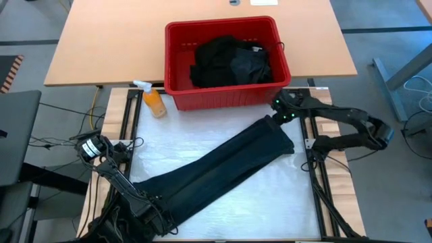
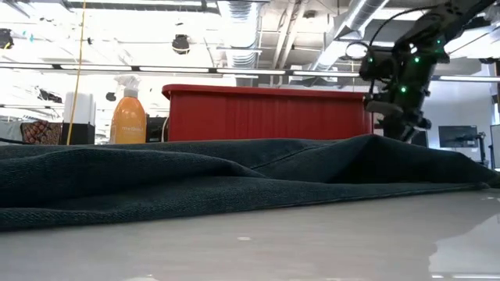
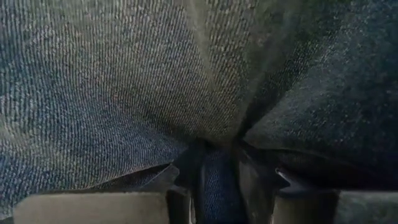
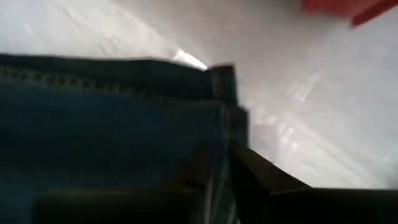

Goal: Fold Laundry from Bin
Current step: Fold the dark blue pants

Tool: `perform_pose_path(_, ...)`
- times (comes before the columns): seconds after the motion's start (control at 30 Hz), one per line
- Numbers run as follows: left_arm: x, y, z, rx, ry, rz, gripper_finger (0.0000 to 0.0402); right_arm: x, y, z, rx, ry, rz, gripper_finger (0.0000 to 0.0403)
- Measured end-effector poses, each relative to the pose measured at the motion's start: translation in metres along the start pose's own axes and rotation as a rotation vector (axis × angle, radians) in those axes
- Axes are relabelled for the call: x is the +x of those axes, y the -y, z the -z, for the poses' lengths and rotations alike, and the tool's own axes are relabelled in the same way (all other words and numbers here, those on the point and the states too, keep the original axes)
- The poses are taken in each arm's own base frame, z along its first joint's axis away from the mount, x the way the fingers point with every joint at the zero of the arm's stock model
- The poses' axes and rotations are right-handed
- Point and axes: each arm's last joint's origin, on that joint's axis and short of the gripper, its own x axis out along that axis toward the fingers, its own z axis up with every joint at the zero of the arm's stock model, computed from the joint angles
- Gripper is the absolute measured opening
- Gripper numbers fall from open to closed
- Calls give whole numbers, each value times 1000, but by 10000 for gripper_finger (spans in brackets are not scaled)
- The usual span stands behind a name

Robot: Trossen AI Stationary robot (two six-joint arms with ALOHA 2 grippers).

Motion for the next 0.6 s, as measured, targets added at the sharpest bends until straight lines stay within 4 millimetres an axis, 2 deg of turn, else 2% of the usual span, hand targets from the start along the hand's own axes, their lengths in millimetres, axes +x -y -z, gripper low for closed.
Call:
perform_pose_path(0.37, -1, -1, -3, -4, 4, 3, 70, 29, 7, 0, -13, -99, -10, 234)
perform_pose_path(0.5, -1, -1, -3, -4, 3, 3, 70, 33, 8, -2, -15, -96, -8, 247)
perform_pose_path(0.6, -1, -1, -3, -4, 3, 3, 70, 33, 8, -2, -32, -94, -10, 226)
